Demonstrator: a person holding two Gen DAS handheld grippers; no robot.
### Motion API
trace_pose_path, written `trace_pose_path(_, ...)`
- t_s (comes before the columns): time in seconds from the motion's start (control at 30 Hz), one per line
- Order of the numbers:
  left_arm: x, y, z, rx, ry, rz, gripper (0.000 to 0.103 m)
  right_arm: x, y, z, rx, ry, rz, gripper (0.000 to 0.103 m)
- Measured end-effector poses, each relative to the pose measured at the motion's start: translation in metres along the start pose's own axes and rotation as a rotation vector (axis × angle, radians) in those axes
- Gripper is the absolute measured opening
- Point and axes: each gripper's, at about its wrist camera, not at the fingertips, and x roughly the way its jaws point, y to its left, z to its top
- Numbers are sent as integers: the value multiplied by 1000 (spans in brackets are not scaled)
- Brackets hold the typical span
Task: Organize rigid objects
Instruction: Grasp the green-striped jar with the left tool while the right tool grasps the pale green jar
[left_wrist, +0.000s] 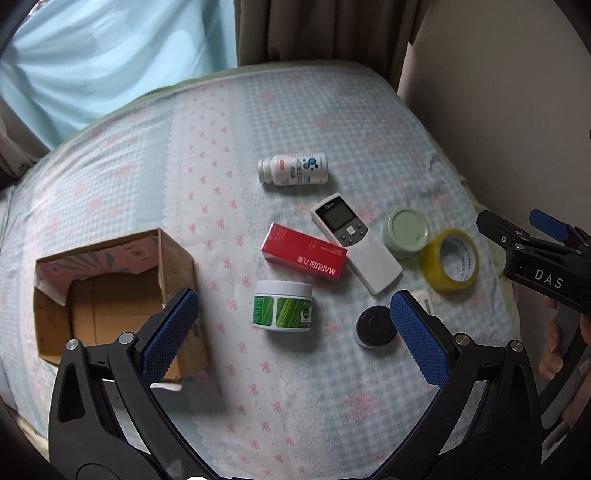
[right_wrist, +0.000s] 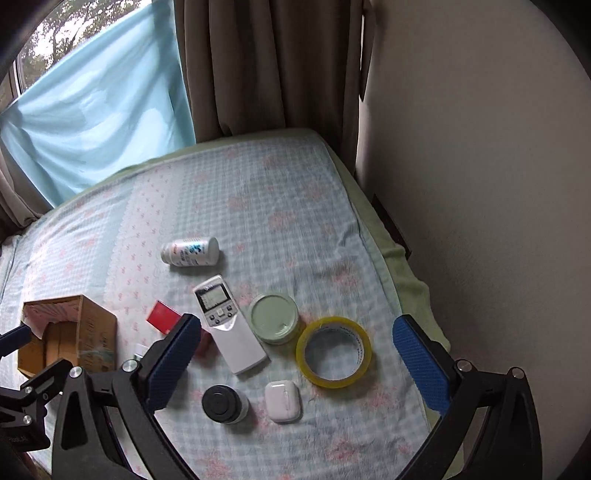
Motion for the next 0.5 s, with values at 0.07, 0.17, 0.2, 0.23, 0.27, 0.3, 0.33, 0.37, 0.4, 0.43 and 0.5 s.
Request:
trace_pose_path(0.07,27,-4,-3,-4,44,7,102,34,-1,0,-43,59,12,103)
trace_pose_path(0.17,59,-8,-9,-5,99,20,102,74,-2,4,-87,120,43,103)
trace_pose_path(0.2,68,-9,-11,-1,116,26,102,85,0,6,-112,133,51,103)
trace_pose_path(0.23,79,-9,-13,6,133,34,102,95,3,8,-149,150,61,103)
trace_pose_path(0.27,89,-10,-15,11,151,42,102,107,7,10,-194,171,75,103)
trace_pose_path(0.3,99,-10,-17,15,166,48,102,114,12,10,-239,190,84,103)
trace_pose_path(0.33,106,-10,-19,19,178,52,102,123,16,10,-287,206,94,103)
trace_pose_path(0.37,113,-11,-20,22,190,58,102,130,20,10,-332,222,112,103)
trace_pose_path(0.4,119,-10,-22,24,201,63,102,136,23,10,-371,232,124,103)
trace_pose_path(0.43,124,-10,-24,26,210,66,102,140,26,9,-406,239,127,103)
trace_pose_path(0.5,131,-10,-29,29,220,73,102,149,28,8,-364,258,111,103)
